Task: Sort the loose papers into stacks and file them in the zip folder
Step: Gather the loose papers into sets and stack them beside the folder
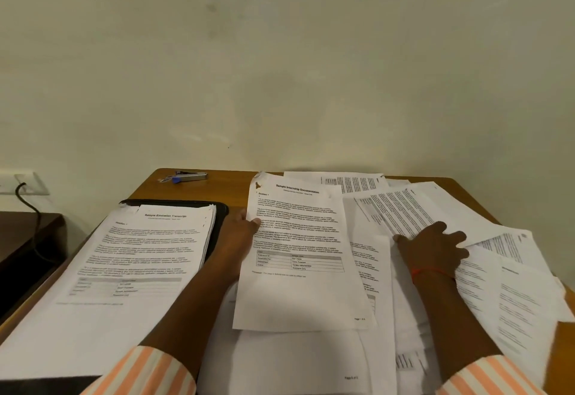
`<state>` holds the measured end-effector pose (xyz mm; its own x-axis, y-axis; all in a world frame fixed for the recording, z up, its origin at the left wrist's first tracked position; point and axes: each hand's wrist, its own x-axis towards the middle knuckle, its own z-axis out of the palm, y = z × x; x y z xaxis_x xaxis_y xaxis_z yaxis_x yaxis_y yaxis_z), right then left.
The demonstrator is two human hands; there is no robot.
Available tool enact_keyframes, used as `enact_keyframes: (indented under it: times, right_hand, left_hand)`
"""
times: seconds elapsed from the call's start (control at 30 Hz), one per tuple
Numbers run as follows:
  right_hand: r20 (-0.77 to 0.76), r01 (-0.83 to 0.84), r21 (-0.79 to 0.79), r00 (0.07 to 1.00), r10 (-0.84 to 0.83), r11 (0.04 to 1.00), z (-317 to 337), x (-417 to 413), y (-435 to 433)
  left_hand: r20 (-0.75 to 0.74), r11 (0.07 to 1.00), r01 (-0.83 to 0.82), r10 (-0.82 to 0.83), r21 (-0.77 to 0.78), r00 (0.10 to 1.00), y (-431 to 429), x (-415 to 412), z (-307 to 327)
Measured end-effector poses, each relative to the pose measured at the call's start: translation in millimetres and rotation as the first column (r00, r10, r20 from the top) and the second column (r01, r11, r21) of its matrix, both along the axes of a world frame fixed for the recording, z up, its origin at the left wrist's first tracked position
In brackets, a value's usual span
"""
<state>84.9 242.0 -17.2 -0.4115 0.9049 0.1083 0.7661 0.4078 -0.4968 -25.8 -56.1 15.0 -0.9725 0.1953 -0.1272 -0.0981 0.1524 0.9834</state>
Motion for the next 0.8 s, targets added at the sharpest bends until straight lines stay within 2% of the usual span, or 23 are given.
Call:
enact_keyframes:
  times: [0.23, 0.37, 0.47, 0.63, 0.8]
  right_hand:
    - [-0.078, 0.003, -0.012, 0.997, -0.004, 1.0, 1, -3, 1]
    - [-0.313, 0.021, -0.135, 0.948, -0.063, 0.991, -1, -1, 6]
    - [-0.423, 0.015, -0.194, 0.901, -0.098, 0.981, -2, 2, 7]
    - [-0.495, 0.008, -0.163, 0.865, -0.089, 0.987, -3, 4, 7]
    - [-0.512, 0.03, -0.059, 0.857, -0.056, 0.998, 1, 5, 3]
  left_hand:
    - [0.031, 1.0, -0.008, 0.008, 0.008, 1.0, 0, -1, -2]
    - [0.042, 1.0, -0.004, 0.003, 0.023, 0.999, 0, -2, -2]
    - [0.03, 1.0, 0.002, -0.003, 0.017, 1.0, 0, -2, -3]
    - [0.028, 1.0, 0.007, -0.008, 0.022, 1.0, -1, 0, -3]
    - [0.031, 0.999, 0.009, -0.01, 0.035, 0.999, 0, 1, -2]
